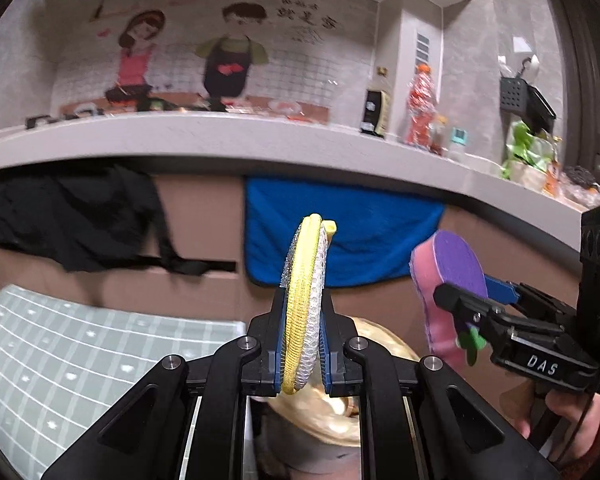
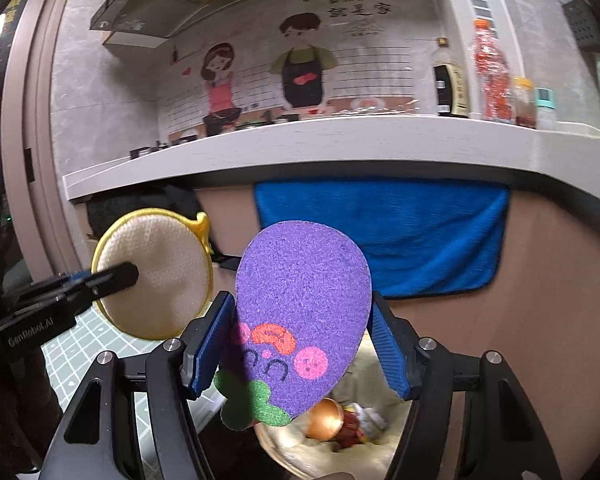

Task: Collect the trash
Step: 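Lift both sponges and carry them over the yellow bin, then open both grippers to drop the sponges into the bin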

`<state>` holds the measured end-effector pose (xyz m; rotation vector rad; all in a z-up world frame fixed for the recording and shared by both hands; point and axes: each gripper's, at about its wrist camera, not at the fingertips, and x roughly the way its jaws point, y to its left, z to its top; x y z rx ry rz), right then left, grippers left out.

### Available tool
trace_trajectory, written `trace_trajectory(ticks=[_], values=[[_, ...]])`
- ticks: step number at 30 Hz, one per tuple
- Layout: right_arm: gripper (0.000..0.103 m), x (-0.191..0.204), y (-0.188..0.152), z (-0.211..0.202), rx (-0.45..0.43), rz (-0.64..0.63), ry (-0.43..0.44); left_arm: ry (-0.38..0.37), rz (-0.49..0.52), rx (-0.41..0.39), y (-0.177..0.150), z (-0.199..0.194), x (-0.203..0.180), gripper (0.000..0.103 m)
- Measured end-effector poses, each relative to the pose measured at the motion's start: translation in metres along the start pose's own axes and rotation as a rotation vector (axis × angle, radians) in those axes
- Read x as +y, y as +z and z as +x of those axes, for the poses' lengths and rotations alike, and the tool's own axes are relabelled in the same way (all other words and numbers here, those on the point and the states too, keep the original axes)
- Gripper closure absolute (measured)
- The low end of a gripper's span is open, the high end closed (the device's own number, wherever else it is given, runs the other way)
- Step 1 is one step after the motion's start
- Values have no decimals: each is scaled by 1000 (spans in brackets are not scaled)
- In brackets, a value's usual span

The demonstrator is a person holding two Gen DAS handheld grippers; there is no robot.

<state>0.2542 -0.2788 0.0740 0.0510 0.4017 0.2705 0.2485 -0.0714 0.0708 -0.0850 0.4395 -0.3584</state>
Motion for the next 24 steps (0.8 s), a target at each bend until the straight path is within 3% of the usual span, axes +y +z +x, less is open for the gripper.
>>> trace_trajectory(ticks=[8, 20, 21, 23, 24], values=[[40, -41, -14, 10, 28, 65, -31, -62, -27, 97, -21, 54, -25, 89], [40, -70, -38, 63, 118, 112, -41, -101, -72, 190, -38, 115, -16, 89], [39, -72, -39, 66, 120, 118, -36, -114, -79, 193, -39, 119, -14, 85], [38, -76, -43, 72, 127, 135, -35, -148, -99, 212, -39, 128, -11, 67], [38, -78, -45, 76, 130, 146, -41, -148, -110, 217, -40, 131, -8, 52]])
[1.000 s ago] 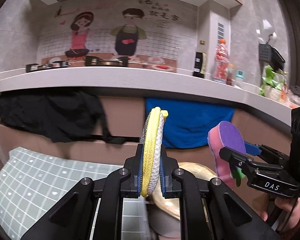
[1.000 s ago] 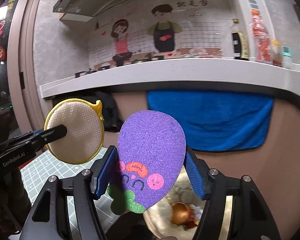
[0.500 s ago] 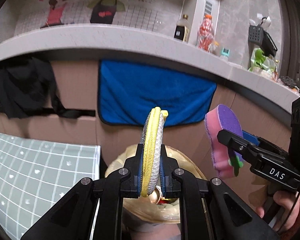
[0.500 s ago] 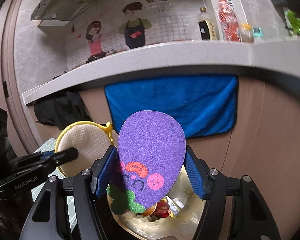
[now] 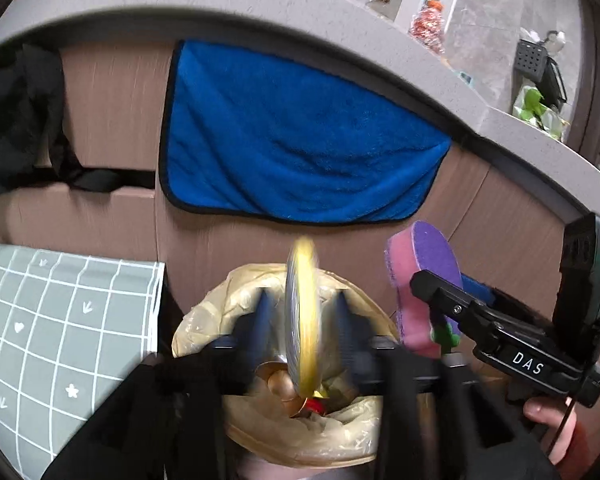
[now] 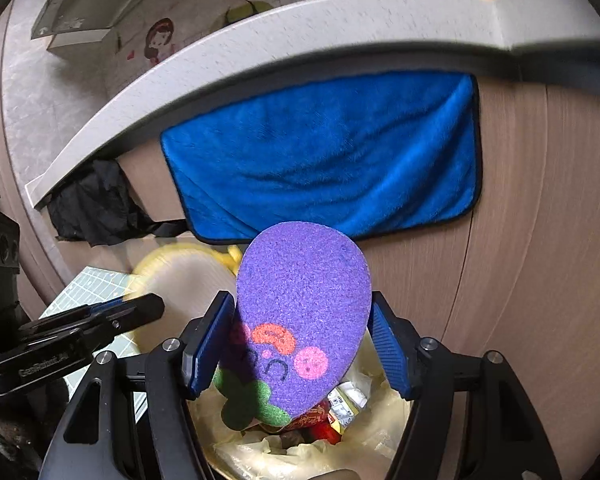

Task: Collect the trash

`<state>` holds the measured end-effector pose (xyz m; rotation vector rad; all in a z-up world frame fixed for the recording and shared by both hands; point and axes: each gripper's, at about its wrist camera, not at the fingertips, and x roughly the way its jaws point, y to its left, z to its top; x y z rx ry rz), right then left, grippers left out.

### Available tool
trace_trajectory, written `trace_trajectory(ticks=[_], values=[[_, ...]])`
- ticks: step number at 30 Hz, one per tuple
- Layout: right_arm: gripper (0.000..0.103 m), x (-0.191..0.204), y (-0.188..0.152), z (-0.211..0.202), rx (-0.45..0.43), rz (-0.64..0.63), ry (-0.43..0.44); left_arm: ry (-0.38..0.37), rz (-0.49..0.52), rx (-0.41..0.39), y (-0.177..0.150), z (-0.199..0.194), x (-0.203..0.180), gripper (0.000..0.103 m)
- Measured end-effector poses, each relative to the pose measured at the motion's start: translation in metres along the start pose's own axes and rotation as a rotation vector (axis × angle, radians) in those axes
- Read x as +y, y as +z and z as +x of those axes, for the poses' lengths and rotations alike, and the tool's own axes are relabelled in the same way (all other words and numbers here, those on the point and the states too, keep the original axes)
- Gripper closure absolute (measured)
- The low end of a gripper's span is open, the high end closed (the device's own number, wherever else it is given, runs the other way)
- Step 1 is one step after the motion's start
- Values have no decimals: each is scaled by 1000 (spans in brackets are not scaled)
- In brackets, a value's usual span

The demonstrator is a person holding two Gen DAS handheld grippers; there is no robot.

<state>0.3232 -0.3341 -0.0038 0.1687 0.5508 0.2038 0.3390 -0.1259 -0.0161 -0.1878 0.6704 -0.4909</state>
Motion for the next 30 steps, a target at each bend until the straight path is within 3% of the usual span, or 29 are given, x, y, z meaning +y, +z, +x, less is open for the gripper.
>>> trace_trajectory(ticks=[4, 7, 13, 16, 23, 30], values=[[37, -9, -7, 11, 21, 43, 4, 17, -24, -4, 2, 1, 7, 33], [37, -12, -13, 14, 30, 64, 20, 52, -39, -5, -1, -3, 12, 31], [37, -3, -12, 14, -11, -14, -17, 110, -58, -20, -9, -26, 19, 31], [37, -2, -9, 6, -25, 20, -12, 156, -36, -34, -14, -43, 19, 31], [36, 28, -21, -49, -62, -2, -11, 253, -4, -82, -40, -92, 11, 31], [36, 84, -72, -129, -104, -97, -25, 382, 75, -114, -99, -159, -16, 31]])
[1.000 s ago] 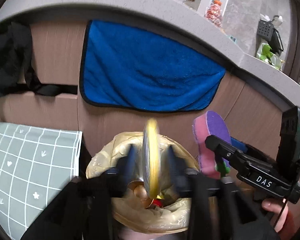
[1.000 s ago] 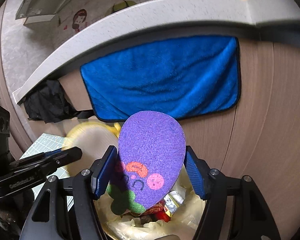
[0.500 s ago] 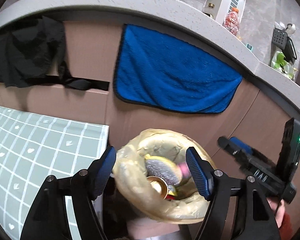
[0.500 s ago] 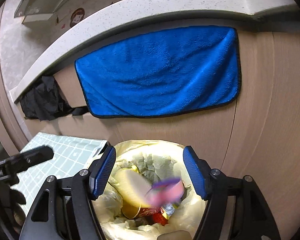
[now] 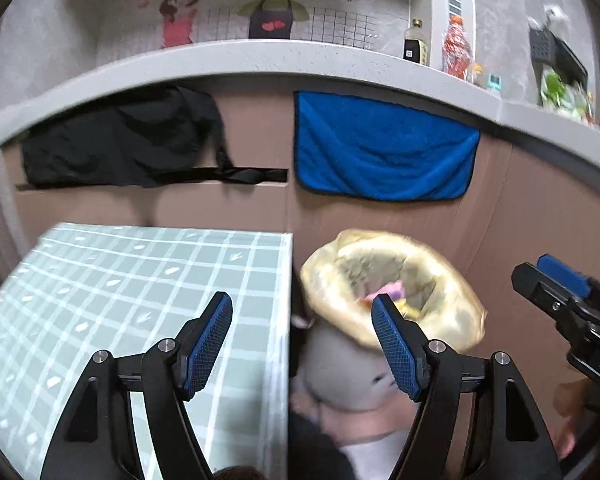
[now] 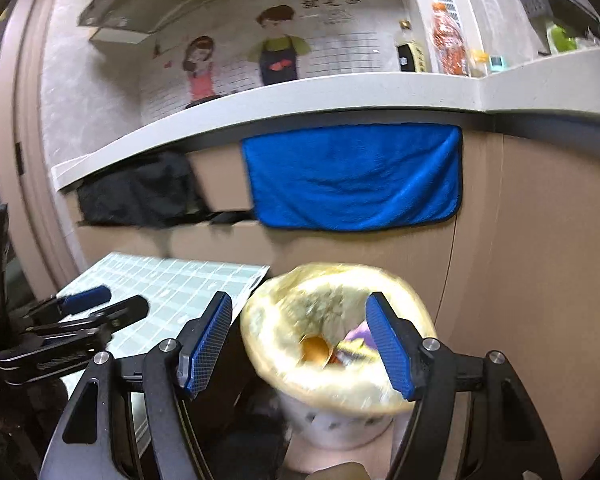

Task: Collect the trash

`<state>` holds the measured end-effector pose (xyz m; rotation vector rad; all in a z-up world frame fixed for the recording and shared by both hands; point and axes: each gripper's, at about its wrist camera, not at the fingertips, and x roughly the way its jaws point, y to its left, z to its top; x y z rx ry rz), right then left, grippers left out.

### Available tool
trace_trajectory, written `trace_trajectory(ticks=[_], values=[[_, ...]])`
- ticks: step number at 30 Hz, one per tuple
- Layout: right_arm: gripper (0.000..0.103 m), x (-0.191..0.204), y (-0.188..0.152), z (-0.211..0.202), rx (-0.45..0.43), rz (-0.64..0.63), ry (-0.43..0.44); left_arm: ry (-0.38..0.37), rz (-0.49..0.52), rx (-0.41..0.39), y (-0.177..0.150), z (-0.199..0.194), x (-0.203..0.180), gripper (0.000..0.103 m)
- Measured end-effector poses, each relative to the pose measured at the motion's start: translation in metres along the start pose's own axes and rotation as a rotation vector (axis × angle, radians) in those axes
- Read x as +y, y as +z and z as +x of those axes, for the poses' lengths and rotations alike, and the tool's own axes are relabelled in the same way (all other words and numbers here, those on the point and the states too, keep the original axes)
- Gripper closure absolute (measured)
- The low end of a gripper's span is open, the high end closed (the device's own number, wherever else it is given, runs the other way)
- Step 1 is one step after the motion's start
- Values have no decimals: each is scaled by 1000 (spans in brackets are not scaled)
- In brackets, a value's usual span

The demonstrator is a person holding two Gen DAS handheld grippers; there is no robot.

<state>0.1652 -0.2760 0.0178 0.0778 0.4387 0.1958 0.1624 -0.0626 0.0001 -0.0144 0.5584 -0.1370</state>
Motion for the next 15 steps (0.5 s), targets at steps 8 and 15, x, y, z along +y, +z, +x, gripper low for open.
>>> trace_trajectory(ticks=[8, 15], values=[[37, 49, -58, -65, 47, -18, 3, 44, 4, -28, -51, -84, 16, 31], [37, 76, -87, -117, -29, -24, -56, 54, 27, -94, -80, -138, 23, 31]])
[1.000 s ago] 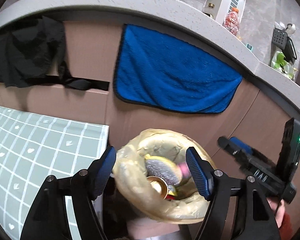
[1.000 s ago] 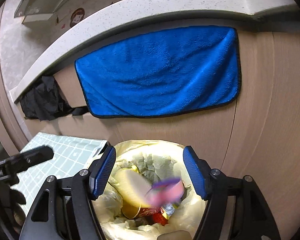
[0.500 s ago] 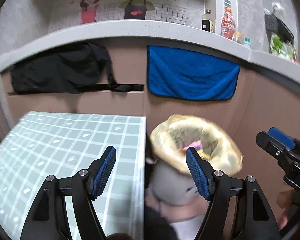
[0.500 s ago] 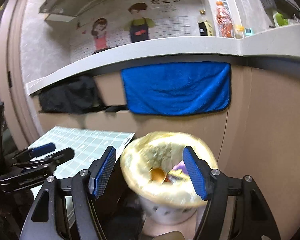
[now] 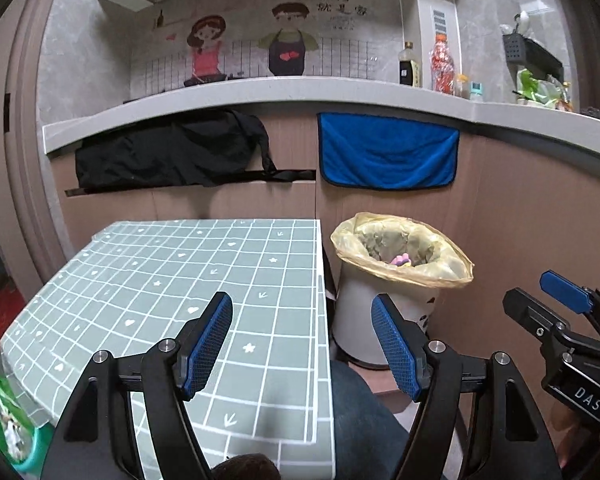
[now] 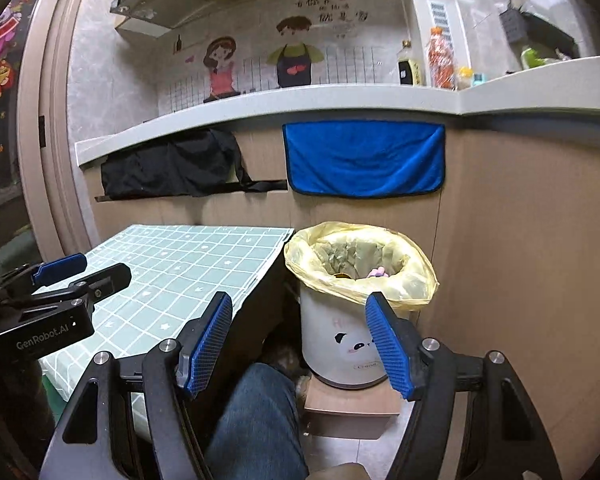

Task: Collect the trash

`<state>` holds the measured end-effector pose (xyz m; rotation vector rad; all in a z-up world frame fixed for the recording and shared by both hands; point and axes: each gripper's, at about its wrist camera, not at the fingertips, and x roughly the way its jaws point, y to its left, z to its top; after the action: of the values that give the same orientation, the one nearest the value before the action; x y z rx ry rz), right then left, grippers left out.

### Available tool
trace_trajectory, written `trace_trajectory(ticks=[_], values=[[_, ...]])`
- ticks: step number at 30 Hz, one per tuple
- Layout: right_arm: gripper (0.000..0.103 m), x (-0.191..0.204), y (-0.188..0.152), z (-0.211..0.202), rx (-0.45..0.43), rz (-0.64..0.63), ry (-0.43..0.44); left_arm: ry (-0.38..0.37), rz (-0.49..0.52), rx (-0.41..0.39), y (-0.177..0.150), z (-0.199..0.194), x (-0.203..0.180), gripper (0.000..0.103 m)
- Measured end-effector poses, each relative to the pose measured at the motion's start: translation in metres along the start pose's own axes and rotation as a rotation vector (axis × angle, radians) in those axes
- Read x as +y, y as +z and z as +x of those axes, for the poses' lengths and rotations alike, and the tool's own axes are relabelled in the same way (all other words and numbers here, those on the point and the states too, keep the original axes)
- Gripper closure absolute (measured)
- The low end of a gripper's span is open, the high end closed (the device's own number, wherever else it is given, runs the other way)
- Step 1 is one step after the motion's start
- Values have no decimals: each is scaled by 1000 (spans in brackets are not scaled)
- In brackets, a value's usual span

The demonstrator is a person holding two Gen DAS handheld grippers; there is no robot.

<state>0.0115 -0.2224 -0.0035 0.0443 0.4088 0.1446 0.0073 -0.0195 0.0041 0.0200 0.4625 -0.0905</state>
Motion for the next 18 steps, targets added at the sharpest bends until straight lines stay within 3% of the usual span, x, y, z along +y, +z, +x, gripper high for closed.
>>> trace_trajectory(ticks=[6, 18], values=[[37, 12, -5, -18, -16, -19, 8, 9, -23, -29, -7, -27, 7, 31], [37, 20, -4, -28, -30, -30, 22, 29, -37, -57, -3, -40, 12, 31]])
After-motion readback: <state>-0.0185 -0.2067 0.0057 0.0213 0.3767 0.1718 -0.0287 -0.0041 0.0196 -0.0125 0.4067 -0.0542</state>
